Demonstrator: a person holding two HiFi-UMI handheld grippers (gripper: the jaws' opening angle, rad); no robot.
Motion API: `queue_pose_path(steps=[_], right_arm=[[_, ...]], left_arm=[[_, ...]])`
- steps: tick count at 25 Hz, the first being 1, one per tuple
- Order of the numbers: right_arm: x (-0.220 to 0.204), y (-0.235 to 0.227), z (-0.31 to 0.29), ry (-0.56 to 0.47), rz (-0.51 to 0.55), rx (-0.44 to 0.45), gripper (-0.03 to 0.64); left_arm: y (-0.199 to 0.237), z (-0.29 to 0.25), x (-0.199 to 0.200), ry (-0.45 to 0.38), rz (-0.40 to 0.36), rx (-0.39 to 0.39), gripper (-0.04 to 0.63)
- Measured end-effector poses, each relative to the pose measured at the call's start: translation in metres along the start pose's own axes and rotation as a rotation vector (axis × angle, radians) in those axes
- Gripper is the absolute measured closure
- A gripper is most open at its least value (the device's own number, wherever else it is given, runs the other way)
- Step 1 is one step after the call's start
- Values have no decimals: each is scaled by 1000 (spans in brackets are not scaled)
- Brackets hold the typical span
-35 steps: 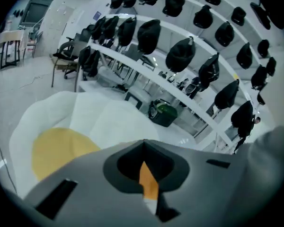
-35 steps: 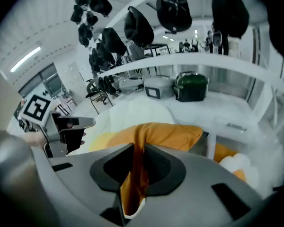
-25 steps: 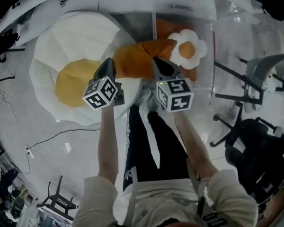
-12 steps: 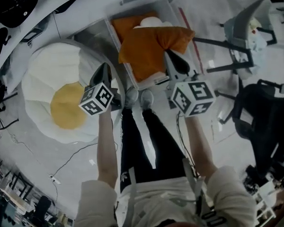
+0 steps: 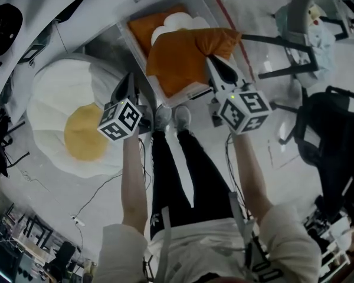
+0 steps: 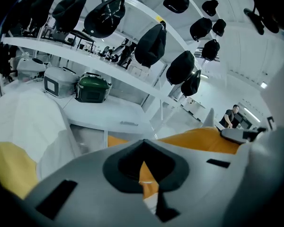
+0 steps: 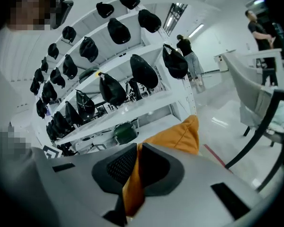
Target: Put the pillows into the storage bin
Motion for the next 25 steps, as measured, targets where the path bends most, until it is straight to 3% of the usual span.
queue_pose_path(steps=[1, 2, 3, 4, 7, 14, 20, 25], right_arm=[[-16, -14, -9, 18, -23, 5, 586], [-35, -30, -19, 49, -42, -1, 508], [-56, -44, -27, 92, -49, -16, 317], [-75, -57, -33, 139, -42, -36, 305], [-107, -77, -33, 222, -14, -87, 305], [-130, -73, -21, 260, -20, -114, 305], [-112, -67, -22, 243, 19, -123, 305], [-64, -46, 0, 187, 20, -134, 305]], left_arm=[[1, -2, -2, 3, -1, 4, 591], [2, -4, -5, 7, 1, 7, 591], [4, -5, -9, 13, 5, 11, 591], [5, -6, -14, 22, 8, 16, 591], [8, -11, -31, 54, -8, 25, 591], [9, -16, -48, 97, -12, 21, 591], [-8, -26, -22, 61, -34, -14, 591], [-43, -7, 21, 17, -48, -62, 591]])
Point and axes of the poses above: the fingertips, and each gripper's own axes: z backward along the fingers, y to its left, x out of its top, the point moved 7 cm from there along z, backward along the fingers, and after that the axes turned 6 degrees about x, right-handed, at the moved point
